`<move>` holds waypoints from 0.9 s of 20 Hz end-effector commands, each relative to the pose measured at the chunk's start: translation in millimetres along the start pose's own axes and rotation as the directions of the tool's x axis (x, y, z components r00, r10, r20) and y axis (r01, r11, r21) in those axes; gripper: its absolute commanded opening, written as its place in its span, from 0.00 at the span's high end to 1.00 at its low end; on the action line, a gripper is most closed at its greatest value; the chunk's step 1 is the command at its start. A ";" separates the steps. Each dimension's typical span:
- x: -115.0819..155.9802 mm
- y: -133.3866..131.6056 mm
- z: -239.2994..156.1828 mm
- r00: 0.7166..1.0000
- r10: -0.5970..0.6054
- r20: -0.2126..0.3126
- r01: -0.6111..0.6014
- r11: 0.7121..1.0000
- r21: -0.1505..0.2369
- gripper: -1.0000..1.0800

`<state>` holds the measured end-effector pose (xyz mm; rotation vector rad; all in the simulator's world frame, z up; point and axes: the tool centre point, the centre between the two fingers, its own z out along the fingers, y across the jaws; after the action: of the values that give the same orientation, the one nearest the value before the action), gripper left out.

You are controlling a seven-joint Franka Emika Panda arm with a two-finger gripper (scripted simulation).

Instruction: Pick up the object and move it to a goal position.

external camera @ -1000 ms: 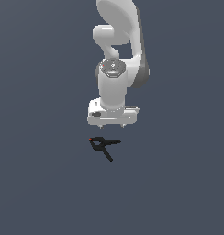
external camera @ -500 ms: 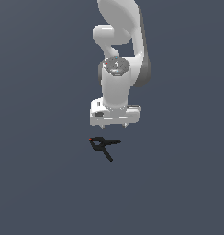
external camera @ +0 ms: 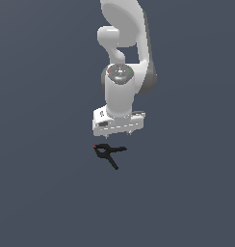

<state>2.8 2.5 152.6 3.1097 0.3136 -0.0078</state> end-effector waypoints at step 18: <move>6.7 27.1 41.2 0.893 -0.451 0.001 0.451 0.893 0.001 0.04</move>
<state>13.8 -21.3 115.1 2.9732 0.9671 -0.0157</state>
